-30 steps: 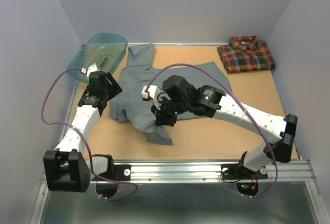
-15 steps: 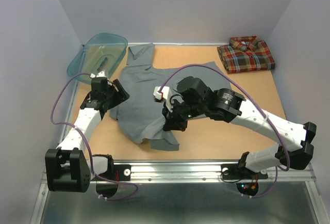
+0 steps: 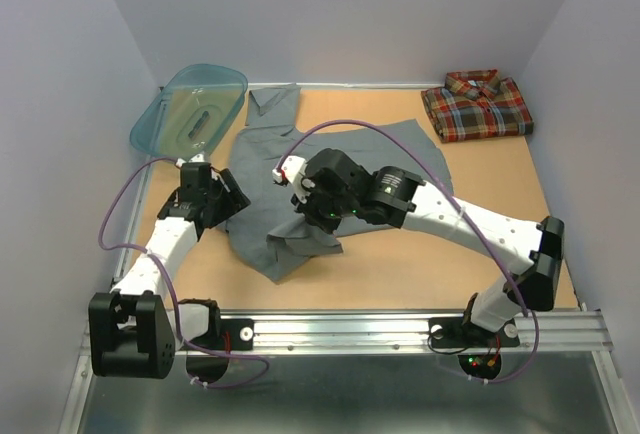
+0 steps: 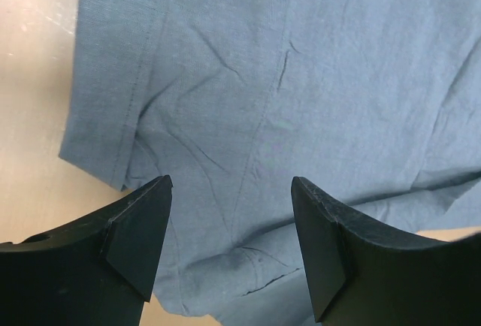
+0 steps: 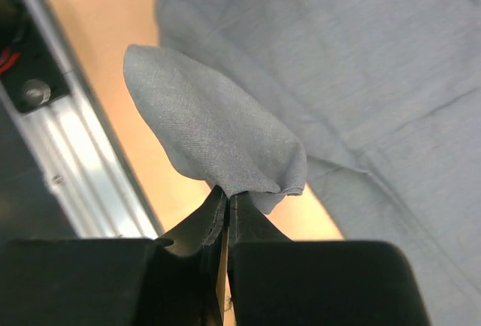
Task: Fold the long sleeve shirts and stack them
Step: Fold the shirt
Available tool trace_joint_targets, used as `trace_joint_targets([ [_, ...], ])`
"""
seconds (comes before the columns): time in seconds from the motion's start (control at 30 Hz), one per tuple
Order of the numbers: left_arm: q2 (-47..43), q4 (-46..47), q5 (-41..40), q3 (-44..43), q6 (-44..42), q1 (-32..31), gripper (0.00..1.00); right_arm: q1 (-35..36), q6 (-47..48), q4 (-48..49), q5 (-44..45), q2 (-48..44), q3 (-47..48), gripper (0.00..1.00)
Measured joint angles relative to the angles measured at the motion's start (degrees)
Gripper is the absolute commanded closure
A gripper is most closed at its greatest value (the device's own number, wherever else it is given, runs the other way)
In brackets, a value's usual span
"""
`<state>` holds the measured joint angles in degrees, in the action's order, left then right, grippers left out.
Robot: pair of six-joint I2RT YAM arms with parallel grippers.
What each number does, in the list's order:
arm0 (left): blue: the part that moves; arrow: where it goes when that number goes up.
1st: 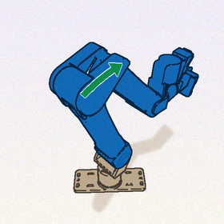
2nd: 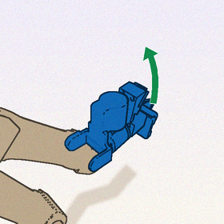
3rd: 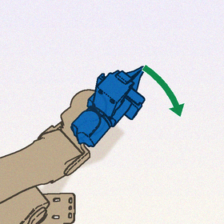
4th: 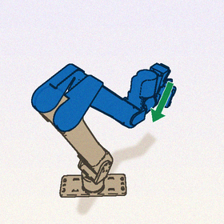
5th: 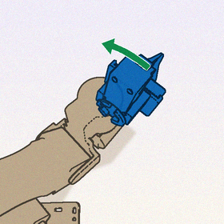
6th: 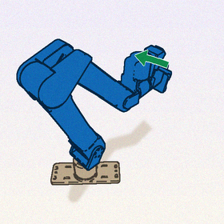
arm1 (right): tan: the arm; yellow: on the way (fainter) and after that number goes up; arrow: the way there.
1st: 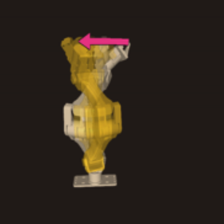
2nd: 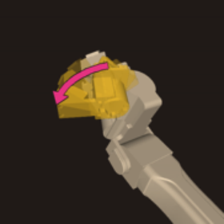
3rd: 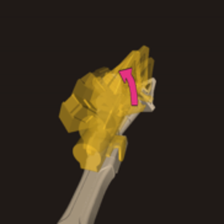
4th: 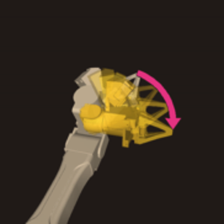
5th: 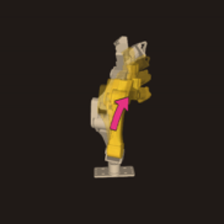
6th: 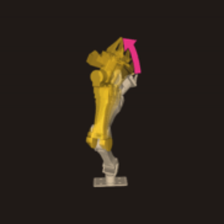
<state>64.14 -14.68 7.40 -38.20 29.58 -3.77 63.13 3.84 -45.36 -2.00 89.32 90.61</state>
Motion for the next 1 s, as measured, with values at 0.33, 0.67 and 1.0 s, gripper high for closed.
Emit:
trace_joint_targets([
  [0.33,2.99,-1.11,-2.75,-0.02,0.46,0.02,0.25,-2.47,2.84,5.14,9.81,7.74,10.64,0.99],
  [0.67,3.41,-1.46,-4.52,-0.02,0.46,0.02,0.25,-6.69,4.0,11.67,13.09,12.33,13.29,0.99],
  [1.0,0.83,-2.67,-5.35,0.0,1.16,0.02,0.25,-8.22,5.64,17.46,12.94,15.8,13.29,0.93],
])
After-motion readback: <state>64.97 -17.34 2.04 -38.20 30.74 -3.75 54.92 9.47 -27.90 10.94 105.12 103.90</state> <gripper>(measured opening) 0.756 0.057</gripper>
